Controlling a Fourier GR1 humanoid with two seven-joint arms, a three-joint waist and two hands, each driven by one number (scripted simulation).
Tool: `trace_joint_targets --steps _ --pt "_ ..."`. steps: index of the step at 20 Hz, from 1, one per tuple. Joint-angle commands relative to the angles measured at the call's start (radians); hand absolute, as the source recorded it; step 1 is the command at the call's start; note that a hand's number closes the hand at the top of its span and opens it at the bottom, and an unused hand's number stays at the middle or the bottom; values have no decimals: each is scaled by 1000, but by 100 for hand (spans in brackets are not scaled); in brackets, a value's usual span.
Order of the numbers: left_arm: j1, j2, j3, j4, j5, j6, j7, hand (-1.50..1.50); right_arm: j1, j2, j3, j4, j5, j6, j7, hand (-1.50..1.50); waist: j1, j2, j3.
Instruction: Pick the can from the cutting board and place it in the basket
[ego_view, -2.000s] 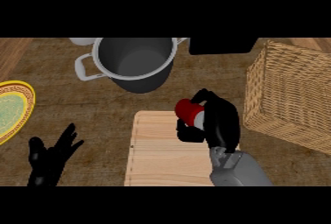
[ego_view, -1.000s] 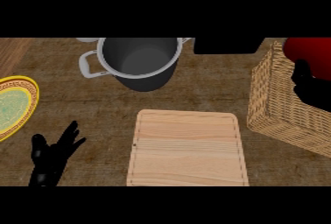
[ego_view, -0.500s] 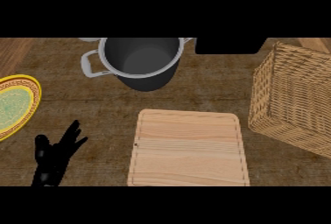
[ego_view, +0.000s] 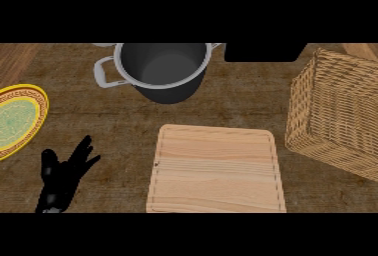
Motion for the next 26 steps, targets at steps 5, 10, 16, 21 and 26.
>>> trace_joint_targets --steps 5,10,16,21,26 --pt "26 -18 -5 84 -17 -28 -12 0 9 11 -107 195 -127 -137 -165 150 0 7 -10" --pt "-9 -21 15 87 -11 -41 -4 0 81 -21 -144 261 -200 -138 -282 150 -6 6 -10" --pt "35 -23 2 53 -26 -42 -22 0 129 -135 -103 403 -20 -154 -277 150 2 10 -10" --pt "37 -4 38 47 6 -74 2 0 220 -174 -124 393 -78 -121 -405 -150 -8 5 -10" --pt "16 -15 56 93 -13 -71 -24 0 195 -198 -138 440 -100 -164 -454 -150 -5 6 -10"
